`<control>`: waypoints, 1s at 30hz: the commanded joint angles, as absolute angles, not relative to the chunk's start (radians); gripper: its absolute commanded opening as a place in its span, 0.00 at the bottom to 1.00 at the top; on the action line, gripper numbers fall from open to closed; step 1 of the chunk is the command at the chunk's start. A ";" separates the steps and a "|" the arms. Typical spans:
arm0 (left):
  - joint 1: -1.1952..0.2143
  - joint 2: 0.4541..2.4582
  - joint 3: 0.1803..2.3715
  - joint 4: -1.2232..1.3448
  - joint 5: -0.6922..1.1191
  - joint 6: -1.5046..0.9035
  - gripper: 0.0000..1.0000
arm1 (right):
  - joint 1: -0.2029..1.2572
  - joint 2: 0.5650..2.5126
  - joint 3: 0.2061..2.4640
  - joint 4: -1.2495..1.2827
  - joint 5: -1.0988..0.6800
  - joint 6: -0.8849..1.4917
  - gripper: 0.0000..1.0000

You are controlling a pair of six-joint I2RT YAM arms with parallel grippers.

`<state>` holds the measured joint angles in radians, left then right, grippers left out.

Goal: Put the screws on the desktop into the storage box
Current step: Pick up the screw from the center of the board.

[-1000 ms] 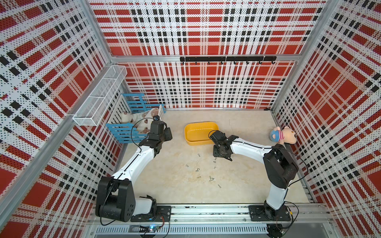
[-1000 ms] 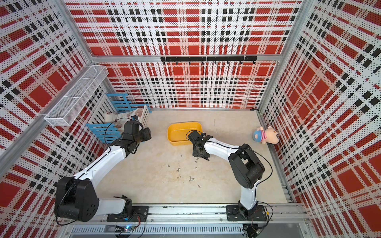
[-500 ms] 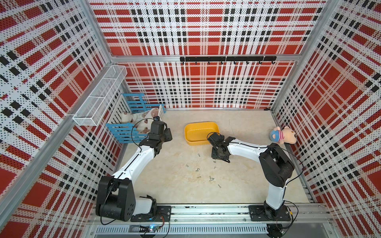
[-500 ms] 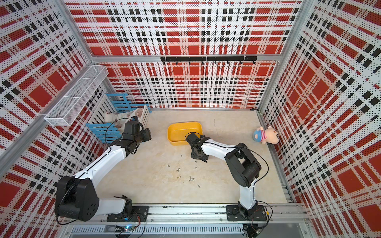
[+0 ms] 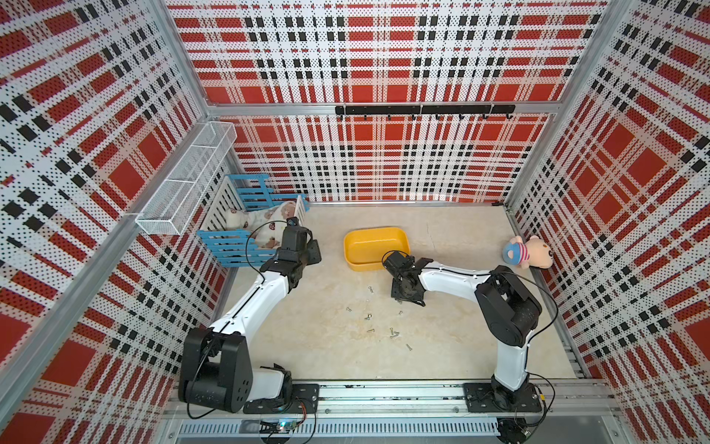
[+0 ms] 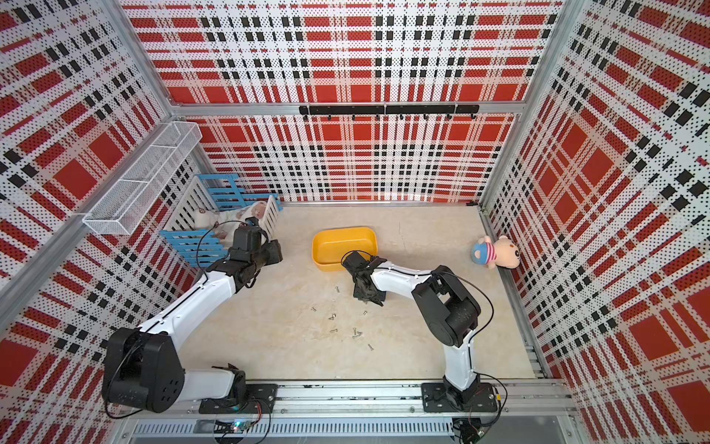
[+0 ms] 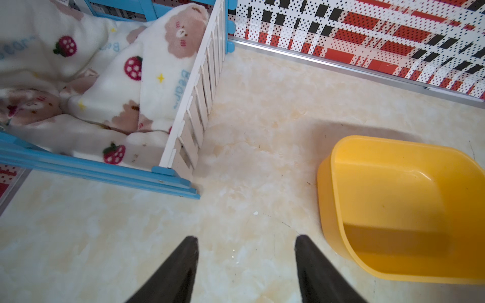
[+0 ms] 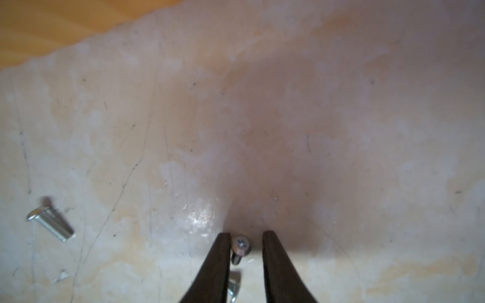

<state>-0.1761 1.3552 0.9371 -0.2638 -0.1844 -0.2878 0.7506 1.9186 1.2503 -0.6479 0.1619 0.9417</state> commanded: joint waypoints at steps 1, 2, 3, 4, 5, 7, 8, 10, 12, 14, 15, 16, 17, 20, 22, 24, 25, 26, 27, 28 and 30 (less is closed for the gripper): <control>-0.180 1.362 0.943 -0.270 -0.195 -0.284 0.65 | 0.758 1.939 1.255 -0.649 0.166 0.947 0.21; -0.181 1.361 0.943 -0.270 -0.196 -0.283 0.65 | 0.758 1.937 1.255 -0.651 0.167 0.947 0.20; -0.181 1.361 0.944 -0.270 -0.196 -0.284 0.65 | 0.758 1.936 1.254 -0.651 0.169 0.947 0.19; -0.182 1.361 0.944 -0.271 -0.197 -0.283 0.65 | 0.759 1.935 1.251 -0.651 0.169 0.945 0.18; -0.183 1.361 0.944 -0.271 -0.200 -0.283 0.65 | 0.759 1.934 1.251 -0.653 0.169 0.944 0.16; -0.182 1.361 0.943 -0.271 -0.201 -0.284 0.65 | 0.759 1.929 1.247 -0.653 0.171 0.945 0.14; -0.182 1.361 0.944 -0.271 -0.202 -0.284 0.65 | 0.759 1.927 1.246 -0.653 0.171 0.943 0.11; -0.181 1.361 0.944 -0.273 -0.203 -0.284 0.65 | 0.759 1.920 1.243 -0.655 0.177 0.941 0.06; -0.183 1.361 0.945 -0.273 -0.203 -0.283 0.65 | 0.761 1.909 1.243 -0.663 0.189 0.938 0.03; -0.184 1.360 0.945 -0.272 -0.205 -0.282 0.65 | 0.763 1.891 1.243 -0.674 0.200 0.935 0.01; -0.185 1.359 0.944 -0.273 -0.205 -0.283 0.65 | 0.765 1.881 1.245 -0.679 0.212 0.930 0.00; -0.184 1.360 0.943 -0.274 -0.207 -0.284 0.65 | 0.765 1.866 1.247 -0.686 0.232 0.927 0.00; -0.184 1.360 0.944 -0.275 -0.207 -0.283 0.65 | 0.768 1.852 1.248 -0.695 0.241 0.924 0.00; -0.186 1.359 0.945 -0.275 -0.209 -0.283 0.65 | 0.775 1.800 1.261 -0.736 0.277 0.904 0.00; -0.186 1.358 0.944 -0.275 -0.209 -0.283 0.65 | 0.775 1.757 1.267 -0.768 0.291 0.891 0.00; -0.186 1.358 0.943 -0.275 -0.209 -0.284 0.65 | 0.777 1.716 1.278 -0.795 0.300 0.879 0.00; -0.187 1.357 0.945 -0.275 -0.209 -0.283 0.65 | 0.776 1.698 1.290 -0.813 0.306 0.870 0.00; -0.187 1.358 0.944 -0.274 -0.209 -0.284 0.65 | 0.776 1.682 1.302 -0.827 0.312 0.861 0.00; -0.187 1.358 0.944 -0.275 -0.210 -0.284 0.65 | 0.776 1.668 1.321 -0.839 0.319 0.848 0.00; -0.187 1.360 0.944 -0.275 -0.210 -0.283 0.65 | 0.775 1.663 1.351 -0.852 0.328 0.831 0.00; -0.187 1.361 0.944 -0.275 -0.210 -0.283 0.65 | 0.770 1.681 1.433 -0.888 0.338 0.794 0.00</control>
<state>-0.1822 1.3552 0.9371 -0.2714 -0.1993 -0.2874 0.7692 1.6932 1.3525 -0.8310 0.2928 0.8528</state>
